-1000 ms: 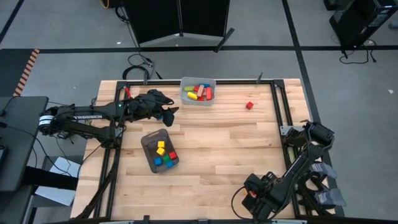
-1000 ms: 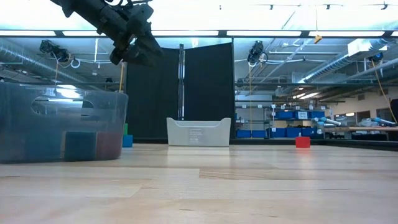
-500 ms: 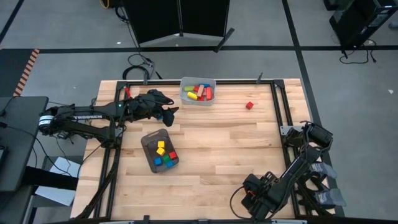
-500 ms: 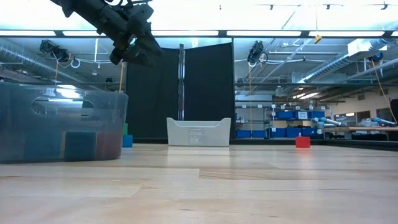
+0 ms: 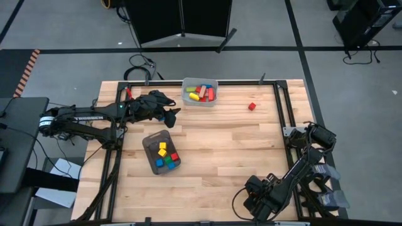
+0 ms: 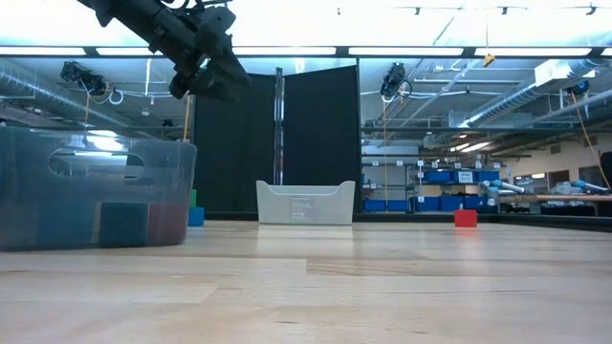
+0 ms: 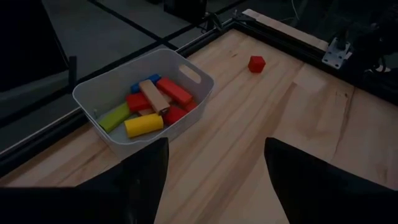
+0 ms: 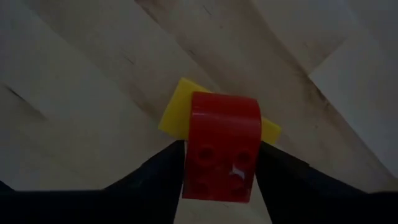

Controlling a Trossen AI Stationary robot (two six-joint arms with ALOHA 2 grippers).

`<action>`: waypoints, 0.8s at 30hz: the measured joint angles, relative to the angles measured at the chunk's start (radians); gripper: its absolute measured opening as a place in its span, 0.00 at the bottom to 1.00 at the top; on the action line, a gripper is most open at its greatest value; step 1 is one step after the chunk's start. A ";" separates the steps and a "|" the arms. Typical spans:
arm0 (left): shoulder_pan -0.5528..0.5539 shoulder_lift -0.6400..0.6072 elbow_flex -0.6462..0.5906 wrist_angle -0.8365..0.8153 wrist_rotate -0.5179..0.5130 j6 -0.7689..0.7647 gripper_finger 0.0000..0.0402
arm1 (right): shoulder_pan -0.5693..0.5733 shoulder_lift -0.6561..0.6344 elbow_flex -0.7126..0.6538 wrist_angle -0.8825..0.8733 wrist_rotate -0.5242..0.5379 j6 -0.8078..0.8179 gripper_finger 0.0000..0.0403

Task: Sort blocks by size
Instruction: Put the red game piece into the black bin

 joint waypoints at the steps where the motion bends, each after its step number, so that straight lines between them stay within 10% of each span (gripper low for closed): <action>1: 0.000 0.000 0.000 0.000 0.000 0.000 0.68 | 0.000 0.000 0.000 0.000 0.000 0.000 0.48; 16: 0.000 0.000 0.000 0.000 0.000 0.000 0.68 | 0.000 -0.023 0.013 -0.041 0.005 -0.039 0.39; 24: 0.000 -0.001 0.000 0.069 0.000 0.002 0.68 | -0.041 -0.049 0.164 -0.211 0.206 -0.190 0.39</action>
